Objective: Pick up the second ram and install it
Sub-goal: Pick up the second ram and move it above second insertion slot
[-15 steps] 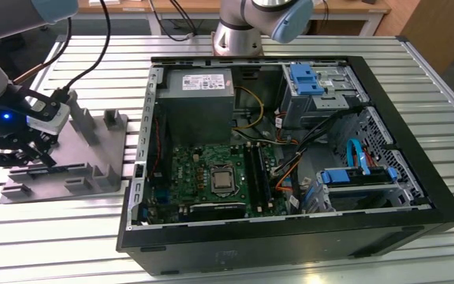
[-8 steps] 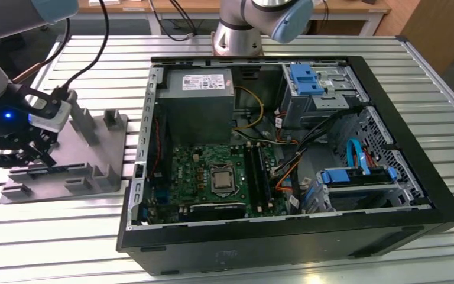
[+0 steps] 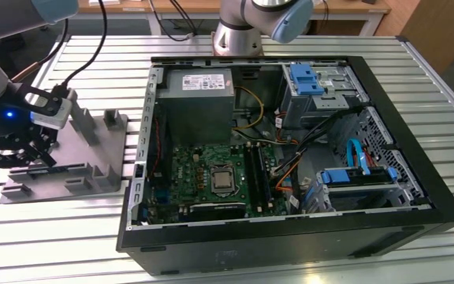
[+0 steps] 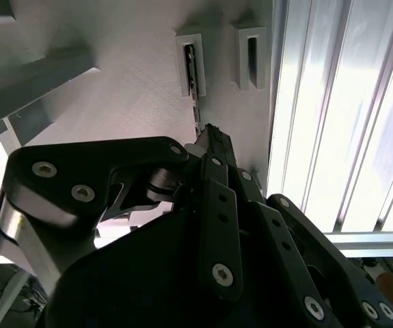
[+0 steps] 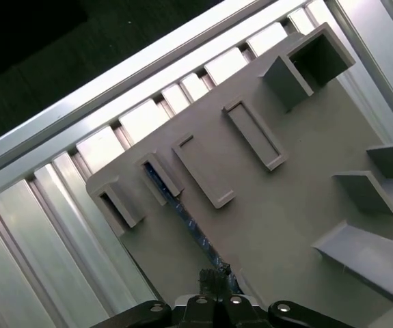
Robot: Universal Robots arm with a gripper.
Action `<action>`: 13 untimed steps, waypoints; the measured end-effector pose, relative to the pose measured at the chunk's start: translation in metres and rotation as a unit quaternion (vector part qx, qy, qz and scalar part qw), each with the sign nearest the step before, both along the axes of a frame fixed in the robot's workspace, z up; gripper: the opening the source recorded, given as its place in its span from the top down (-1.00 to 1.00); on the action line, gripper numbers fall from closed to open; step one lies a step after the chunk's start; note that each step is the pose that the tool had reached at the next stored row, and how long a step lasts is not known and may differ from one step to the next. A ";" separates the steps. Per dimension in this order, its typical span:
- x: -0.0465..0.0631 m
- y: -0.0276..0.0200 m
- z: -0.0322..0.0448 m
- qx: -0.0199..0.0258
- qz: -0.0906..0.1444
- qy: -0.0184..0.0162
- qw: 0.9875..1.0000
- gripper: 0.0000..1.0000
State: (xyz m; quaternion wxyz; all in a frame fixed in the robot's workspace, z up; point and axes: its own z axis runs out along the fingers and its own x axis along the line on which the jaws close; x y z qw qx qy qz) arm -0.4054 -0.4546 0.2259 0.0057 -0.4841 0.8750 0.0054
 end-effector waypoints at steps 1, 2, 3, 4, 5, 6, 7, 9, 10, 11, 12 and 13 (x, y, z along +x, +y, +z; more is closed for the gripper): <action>0.000 0.0000 0.0000 0.000 0.003 0.000 1.000 0.80; 0.000 0.0000 0.0000 0.000 0.007 0.000 1.000 0.80; 0.000 0.0000 0.0000 0.000 0.010 0.000 1.000 0.80; 0.000 0.0000 0.0000 0.000 0.014 0.000 1.000 0.80; 0.000 0.0000 0.0000 0.000 0.017 0.000 1.000 0.80; 0.000 0.0000 0.0000 0.000 0.020 0.000 1.000 0.80; 0.000 0.0000 0.0000 0.000 0.024 0.000 1.000 0.80; 0.000 0.0000 0.0000 0.000 0.031 0.000 1.000 0.80; 0.000 0.0000 0.0000 0.000 0.034 0.000 0.999 0.80; 0.000 0.0000 0.0000 0.000 0.037 0.000 0.999 0.80; 0.000 0.0000 0.0000 0.000 0.041 0.000 0.999 0.80; 0.000 0.0000 0.0000 0.000 0.044 0.000 0.999 0.80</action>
